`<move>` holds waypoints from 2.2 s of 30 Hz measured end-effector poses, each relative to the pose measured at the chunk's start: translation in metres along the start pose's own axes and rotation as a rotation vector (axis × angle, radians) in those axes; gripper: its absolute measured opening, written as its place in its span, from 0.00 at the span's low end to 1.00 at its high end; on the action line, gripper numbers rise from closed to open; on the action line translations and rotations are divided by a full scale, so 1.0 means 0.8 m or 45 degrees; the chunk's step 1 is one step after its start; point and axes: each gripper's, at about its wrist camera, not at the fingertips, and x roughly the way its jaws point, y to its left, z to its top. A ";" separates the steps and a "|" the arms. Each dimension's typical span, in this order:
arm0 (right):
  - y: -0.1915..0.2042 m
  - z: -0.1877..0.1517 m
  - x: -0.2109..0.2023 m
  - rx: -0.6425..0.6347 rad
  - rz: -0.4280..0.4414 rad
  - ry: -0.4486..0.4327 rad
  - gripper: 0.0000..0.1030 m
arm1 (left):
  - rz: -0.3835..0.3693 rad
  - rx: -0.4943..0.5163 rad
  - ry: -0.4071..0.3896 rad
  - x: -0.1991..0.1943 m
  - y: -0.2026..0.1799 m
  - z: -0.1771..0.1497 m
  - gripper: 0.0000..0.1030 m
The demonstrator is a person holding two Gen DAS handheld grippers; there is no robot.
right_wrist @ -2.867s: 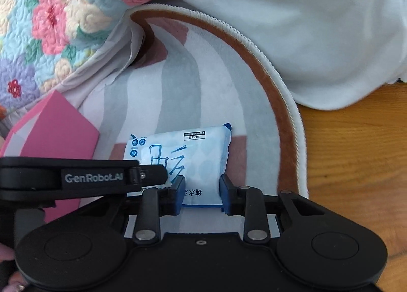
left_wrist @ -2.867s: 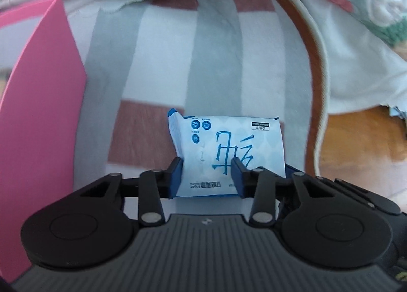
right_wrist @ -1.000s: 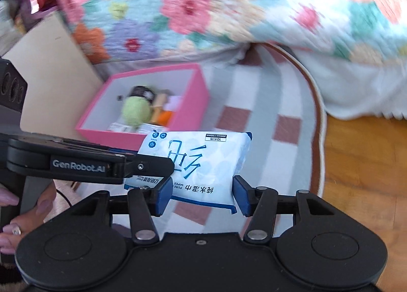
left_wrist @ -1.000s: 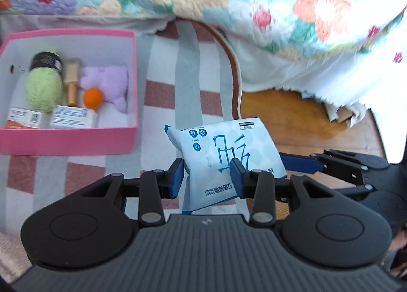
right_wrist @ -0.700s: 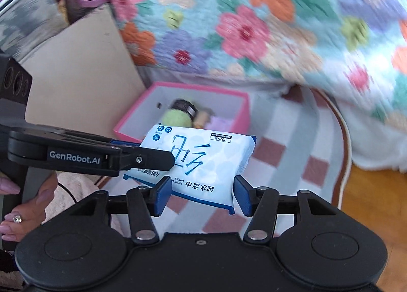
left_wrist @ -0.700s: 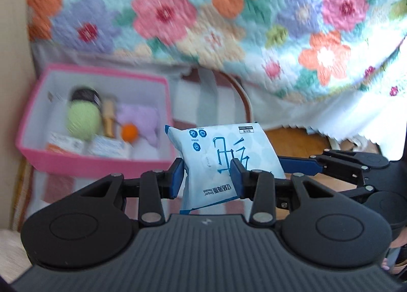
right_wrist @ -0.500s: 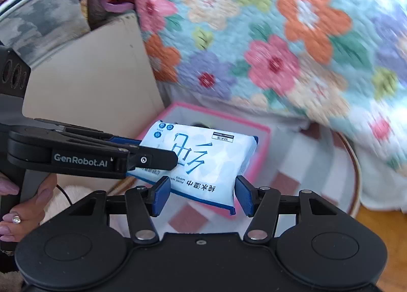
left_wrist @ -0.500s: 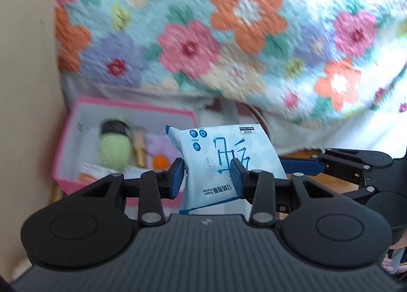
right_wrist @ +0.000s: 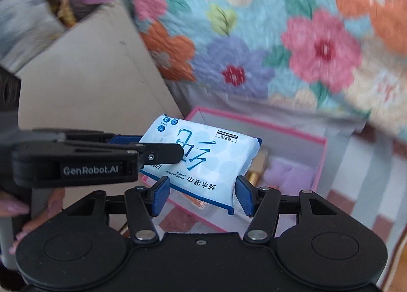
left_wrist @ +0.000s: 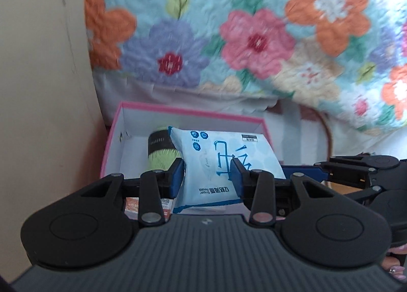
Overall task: Organize objects
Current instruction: 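Carry the wipes pack with the left tool over the pink box, then lower the wipes pack into the box and open the left tool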
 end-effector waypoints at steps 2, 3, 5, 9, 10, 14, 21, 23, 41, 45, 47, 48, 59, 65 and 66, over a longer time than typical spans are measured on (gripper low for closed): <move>-0.015 -0.004 0.025 0.051 -0.008 0.029 0.60 | 0.003 0.002 0.038 0.025 0.005 -0.006 0.36; -0.021 -0.007 0.035 0.072 -0.011 0.048 0.60 | 0.003 -0.005 0.055 0.037 0.008 -0.009 0.36; -0.031 -0.015 0.055 0.109 -0.015 0.083 0.60 | -0.005 -0.024 0.098 0.057 0.013 -0.017 0.37; -0.045 -0.030 0.086 0.172 -0.021 0.151 0.60 | -0.010 -0.066 0.162 0.089 0.027 -0.032 0.36; -0.049 -0.032 0.094 0.180 -0.022 0.165 0.59 | -0.012 -0.075 0.172 0.096 0.030 -0.036 0.36; -0.059 -0.042 0.118 0.221 -0.017 0.208 0.57 | 0.008 -0.092 0.208 0.117 0.041 -0.043 0.37; -0.074 -0.053 0.158 0.302 -0.028 0.266 0.41 | 0.131 -0.079 0.255 0.155 0.056 -0.055 0.35; -0.088 -0.059 0.163 0.380 -0.037 0.252 0.32 | 0.109 -0.086 0.259 0.162 0.056 -0.061 0.34; -0.071 -0.066 0.153 0.286 -0.134 0.193 0.26 | 0.117 -0.023 0.181 0.172 0.042 -0.070 0.36; -0.067 -0.070 0.132 0.242 -0.149 0.161 0.28 | 0.207 -0.044 0.170 0.156 0.040 -0.065 0.39; -0.064 -0.071 0.116 0.201 -0.170 0.138 0.31 | 0.218 -0.062 0.158 0.141 0.039 -0.060 0.50; -0.062 -0.071 0.109 0.187 -0.176 0.127 0.32 | 0.220 -0.074 0.164 0.133 0.038 -0.057 0.58; -0.032 -0.066 0.005 0.115 -0.213 -0.032 0.41 | 0.297 -0.004 0.141 0.024 -0.016 -0.048 0.92; -0.014 -0.083 -0.048 0.122 -0.226 -0.083 0.44 | 0.336 0.051 0.152 -0.024 -0.036 -0.052 0.93; -0.013 -0.086 -0.056 0.128 -0.232 -0.090 0.44 | 0.339 0.077 0.144 -0.032 -0.041 -0.054 0.93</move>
